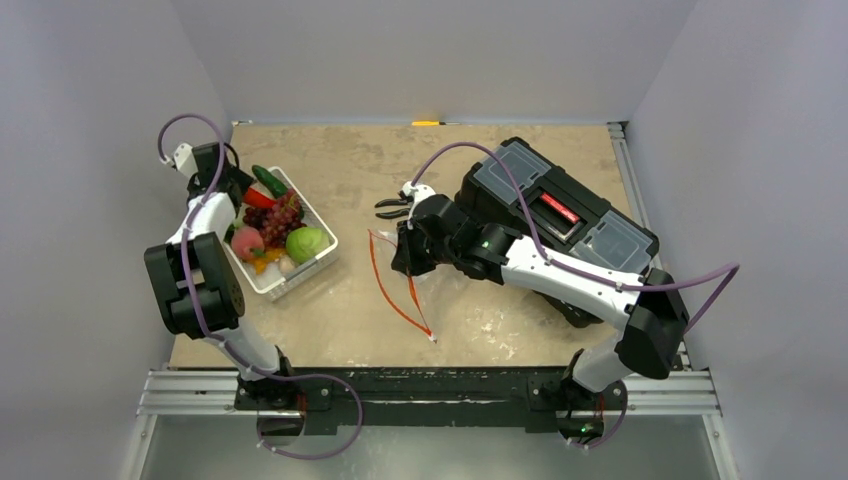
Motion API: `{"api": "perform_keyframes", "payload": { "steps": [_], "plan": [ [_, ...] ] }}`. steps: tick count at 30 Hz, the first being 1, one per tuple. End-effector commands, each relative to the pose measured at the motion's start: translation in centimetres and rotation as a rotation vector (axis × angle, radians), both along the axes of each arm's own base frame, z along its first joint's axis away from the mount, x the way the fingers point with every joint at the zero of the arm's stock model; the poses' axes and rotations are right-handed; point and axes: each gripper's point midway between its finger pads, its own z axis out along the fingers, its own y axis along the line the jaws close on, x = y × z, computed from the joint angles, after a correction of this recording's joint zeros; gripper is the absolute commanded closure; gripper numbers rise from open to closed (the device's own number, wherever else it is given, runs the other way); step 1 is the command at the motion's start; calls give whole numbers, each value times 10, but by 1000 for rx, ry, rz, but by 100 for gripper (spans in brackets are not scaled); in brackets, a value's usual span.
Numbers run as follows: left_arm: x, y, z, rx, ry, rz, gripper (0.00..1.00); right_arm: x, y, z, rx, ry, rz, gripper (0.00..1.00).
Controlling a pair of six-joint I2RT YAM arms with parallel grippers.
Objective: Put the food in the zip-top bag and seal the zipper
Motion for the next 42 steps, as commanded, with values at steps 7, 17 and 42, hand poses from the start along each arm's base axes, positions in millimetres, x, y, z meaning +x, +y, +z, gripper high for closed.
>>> {"api": "perform_keyframes", "payload": {
  "steps": [7,17,42],
  "plan": [
    [-17,-2,81,66,-158,-10,80,6,6,30,67,-37,-7,100],
    [-113,-30,184,236,-355,23,90,7,11,31,80,-26,-5,100],
    [-216,-300,274,330,-966,-1366,100,28,-20,47,147,11,-190,100]
  ]
}}
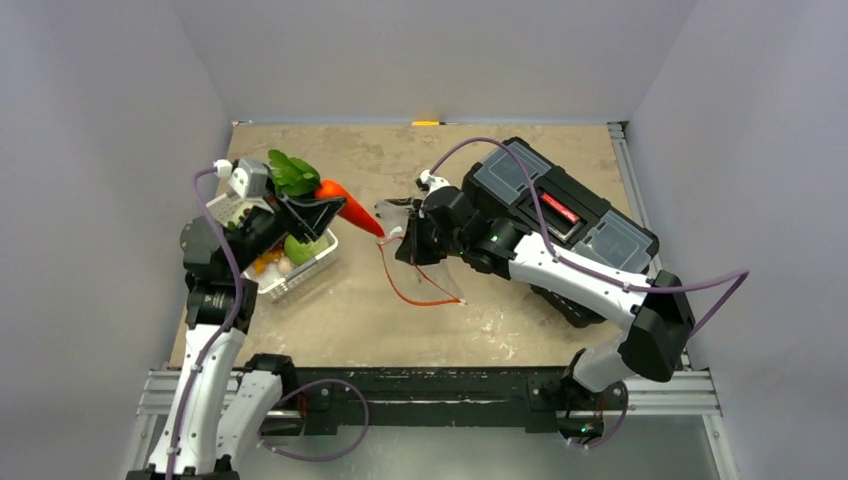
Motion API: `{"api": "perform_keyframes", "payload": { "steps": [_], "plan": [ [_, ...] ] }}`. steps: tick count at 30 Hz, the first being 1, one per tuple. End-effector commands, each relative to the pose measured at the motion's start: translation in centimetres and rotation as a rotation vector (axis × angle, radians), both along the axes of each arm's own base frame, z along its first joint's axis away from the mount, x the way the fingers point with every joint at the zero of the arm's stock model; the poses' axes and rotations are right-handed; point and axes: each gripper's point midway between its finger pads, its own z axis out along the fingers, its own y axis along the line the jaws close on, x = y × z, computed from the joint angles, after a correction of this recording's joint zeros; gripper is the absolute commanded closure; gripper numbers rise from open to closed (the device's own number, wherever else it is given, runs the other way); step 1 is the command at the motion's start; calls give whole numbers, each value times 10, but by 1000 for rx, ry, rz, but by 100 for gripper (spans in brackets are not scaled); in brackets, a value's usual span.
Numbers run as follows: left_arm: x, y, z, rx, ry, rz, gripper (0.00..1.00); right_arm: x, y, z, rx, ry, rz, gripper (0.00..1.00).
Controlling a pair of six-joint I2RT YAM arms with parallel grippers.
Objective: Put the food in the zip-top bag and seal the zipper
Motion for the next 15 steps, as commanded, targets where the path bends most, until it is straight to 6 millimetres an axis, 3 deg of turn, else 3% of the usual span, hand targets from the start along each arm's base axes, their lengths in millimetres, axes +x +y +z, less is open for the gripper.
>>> {"api": "perform_keyframes", "payload": {
  "steps": [1,3,7,8,9,15],
  "plan": [
    [-32,7,40,49,-217,42,100,12,-15,35,59,-58,-68,100],
    [-42,4,44,53,-257,20,100,13,-14,32,71,-39,-67,100],
    [-64,-20,50,27,-280,-182,100,13,-6,32,94,-8,-46,100],
    [-68,-25,51,23,-281,-219,100,52,-33,34,101,-13,-153,100],
    [-71,-27,53,20,-289,-235,100,18,-5,34,104,-2,-49,100],
    [-78,-25,56,8,-327,-215,100,10,1,30,103,20,-21,100]
  ]
}}
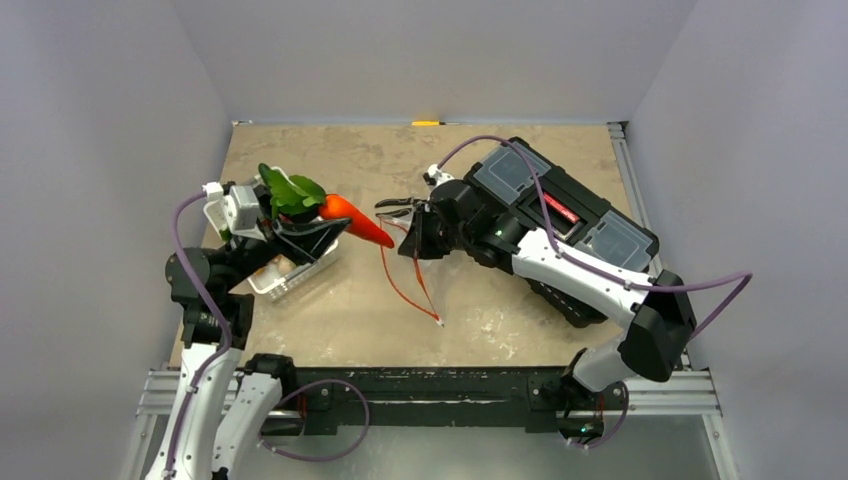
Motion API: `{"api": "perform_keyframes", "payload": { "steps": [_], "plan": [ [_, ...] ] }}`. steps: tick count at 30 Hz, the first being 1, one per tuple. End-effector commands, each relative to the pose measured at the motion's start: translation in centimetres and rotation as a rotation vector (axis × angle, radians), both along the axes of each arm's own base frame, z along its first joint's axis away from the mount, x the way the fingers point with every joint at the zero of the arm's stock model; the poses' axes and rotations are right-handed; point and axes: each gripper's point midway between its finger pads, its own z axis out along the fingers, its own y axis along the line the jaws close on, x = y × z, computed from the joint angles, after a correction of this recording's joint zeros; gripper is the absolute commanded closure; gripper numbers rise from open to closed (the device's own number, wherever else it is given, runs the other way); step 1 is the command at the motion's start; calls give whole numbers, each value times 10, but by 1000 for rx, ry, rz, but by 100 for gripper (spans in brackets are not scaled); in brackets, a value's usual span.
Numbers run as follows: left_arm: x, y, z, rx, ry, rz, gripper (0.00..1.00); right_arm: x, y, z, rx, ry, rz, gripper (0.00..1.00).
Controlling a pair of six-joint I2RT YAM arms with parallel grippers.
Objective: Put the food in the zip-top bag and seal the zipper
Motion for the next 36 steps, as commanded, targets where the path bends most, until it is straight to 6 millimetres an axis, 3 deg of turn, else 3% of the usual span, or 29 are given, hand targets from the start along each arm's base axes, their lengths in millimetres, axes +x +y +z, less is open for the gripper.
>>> {"api": "perform_keyframes", "payload": {
  "steps": [1,5,11,18,22,26,36],
  "plan": [
    [-18,-8,12,1,-82,-76,100,-2,10,26,66,-23,12,100],
    [-23,-16,12,1,-73,-136,100,2,8,41,103,-53,-19,100],
    [-31,-25,4,34,-79,-180,100,12,8,48,127,-38,-40,100],
    [3,-36,-28,114,72,-88,100,-1,19,89,281,-40,32,100],
    [20,-41,-42,108,146,-70,100,-15,28,105,391,-12,96,100],
    [33,-47,-63,157,231,-42,100,-16,25,118,424,-21,74,100],
    [30,-68,-100,347,354,-62,100,8,9,151,454,-112,-88,100]
  ]
}}
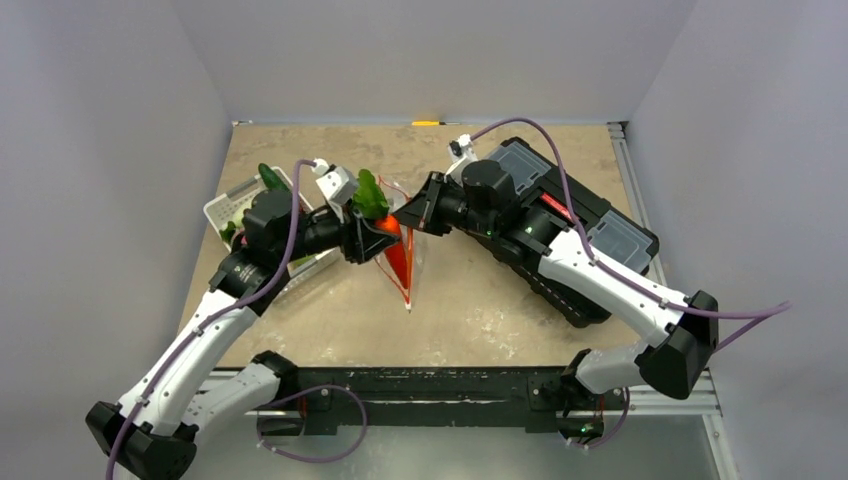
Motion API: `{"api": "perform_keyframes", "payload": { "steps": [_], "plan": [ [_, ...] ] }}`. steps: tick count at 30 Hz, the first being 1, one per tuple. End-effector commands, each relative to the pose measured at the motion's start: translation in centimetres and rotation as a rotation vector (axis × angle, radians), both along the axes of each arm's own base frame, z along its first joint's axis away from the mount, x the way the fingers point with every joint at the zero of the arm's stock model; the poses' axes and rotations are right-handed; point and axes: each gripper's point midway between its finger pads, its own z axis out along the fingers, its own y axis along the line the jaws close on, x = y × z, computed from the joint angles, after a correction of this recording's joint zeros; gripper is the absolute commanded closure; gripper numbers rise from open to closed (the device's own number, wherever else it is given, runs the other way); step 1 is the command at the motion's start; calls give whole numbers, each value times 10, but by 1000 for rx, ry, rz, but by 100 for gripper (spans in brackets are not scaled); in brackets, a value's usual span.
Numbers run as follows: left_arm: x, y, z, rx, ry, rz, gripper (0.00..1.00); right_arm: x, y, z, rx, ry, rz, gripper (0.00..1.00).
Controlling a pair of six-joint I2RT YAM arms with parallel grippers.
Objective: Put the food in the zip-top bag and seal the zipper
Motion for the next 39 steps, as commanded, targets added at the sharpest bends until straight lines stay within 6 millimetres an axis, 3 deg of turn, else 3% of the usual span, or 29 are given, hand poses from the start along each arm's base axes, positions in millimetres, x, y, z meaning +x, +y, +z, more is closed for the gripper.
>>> {"api": "perform_keyframes", "payload": {
  "steps": [1,6,8,11,15,20,23,25,28,31,37,39],
  "plan": [
    [0,-4,-7,101,3,16,100,9,-1,49,105,-76,-68,100],
    [1,-17,-23,162,178,-14,100,20,1,49,91,-105,-96,100],
    [2,-19,-31,196,233,-25,94,21,-1,47,88,-105,-105,100],
    [2,-17,-36,231,257,-23,74,22,-5,45,70,-110,-126,100],
    [1,-13,-32,222,229,-5,55,21,-10,46,54,-134,-127,100],
    [-5,-2,-9,174,100,31,18,23,-13,47,36,-150,-140,100],
    [-11,5,8,109,1,58,5,24,-13,42,23,-147,-138,100],
    [-10,13,18,70,-58,111,5,24,-13,41,19,-146,-138,100],
    [-1,32,22,55,-105,239,12,23,-15,41,19,-149,-140,100],
    [9,47,19,82,-100,343,36,23,-17,45,20,-157,-147,100],
    [15,31,-2,150,6,276,60,20,-18,52,32,-162,-139,100],
    [14,22,-8,172,47,228,61,20,-19,51,28,-159,-142,100]
  ]
}}
